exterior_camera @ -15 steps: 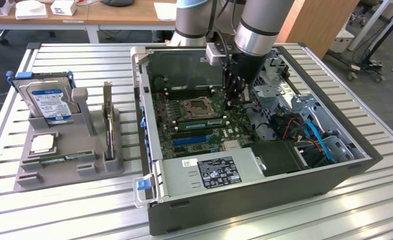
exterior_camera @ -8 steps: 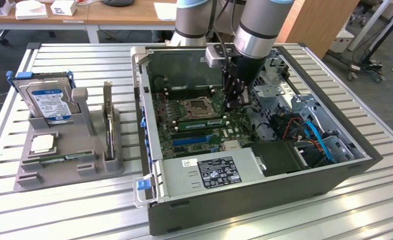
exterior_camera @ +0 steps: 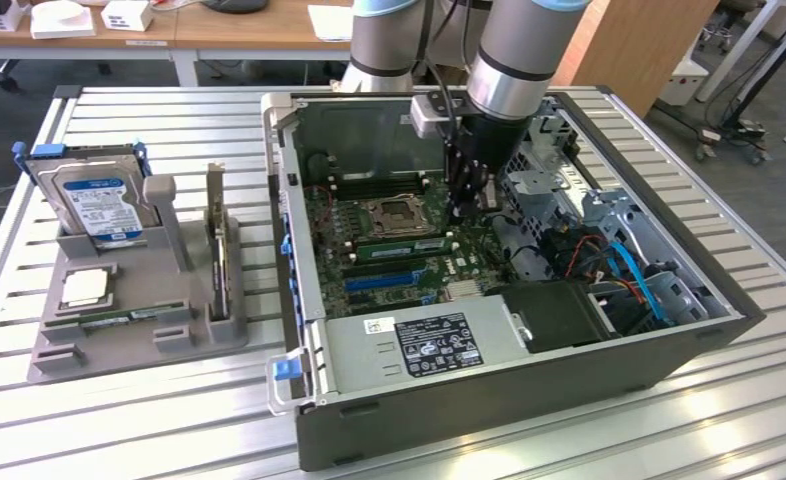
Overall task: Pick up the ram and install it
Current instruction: 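Press down the ram until it locks into place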
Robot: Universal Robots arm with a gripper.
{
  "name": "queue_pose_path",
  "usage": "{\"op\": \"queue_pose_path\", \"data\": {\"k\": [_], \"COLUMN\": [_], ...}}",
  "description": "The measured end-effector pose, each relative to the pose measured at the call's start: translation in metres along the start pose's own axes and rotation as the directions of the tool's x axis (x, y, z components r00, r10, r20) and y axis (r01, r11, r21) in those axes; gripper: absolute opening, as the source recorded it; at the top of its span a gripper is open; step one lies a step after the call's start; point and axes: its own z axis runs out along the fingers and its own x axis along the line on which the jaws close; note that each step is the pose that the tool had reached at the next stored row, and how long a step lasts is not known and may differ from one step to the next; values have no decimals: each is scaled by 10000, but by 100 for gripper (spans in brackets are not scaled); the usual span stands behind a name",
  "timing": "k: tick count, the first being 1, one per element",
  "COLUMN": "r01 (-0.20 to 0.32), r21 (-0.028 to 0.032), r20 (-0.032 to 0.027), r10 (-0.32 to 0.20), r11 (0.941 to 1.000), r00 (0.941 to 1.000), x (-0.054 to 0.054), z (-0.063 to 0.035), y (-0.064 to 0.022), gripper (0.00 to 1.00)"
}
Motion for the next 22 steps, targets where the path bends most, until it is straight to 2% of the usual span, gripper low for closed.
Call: {"op": "queue_pose_path", "data": {"k": [5, 9, 22], "r01": [0, 0, 0], "r21": [0, 1, 0], "r20": [3, 4, 2], "r10": [0, 0, 0], "r11": [10000, 10000, 10000], "r00": [10000, 10000, 10000], "x": [0, 1, 2], "z": [2, 77, 132], "y": [0, -4, -6], "gripper": [10, 10, 10]}}
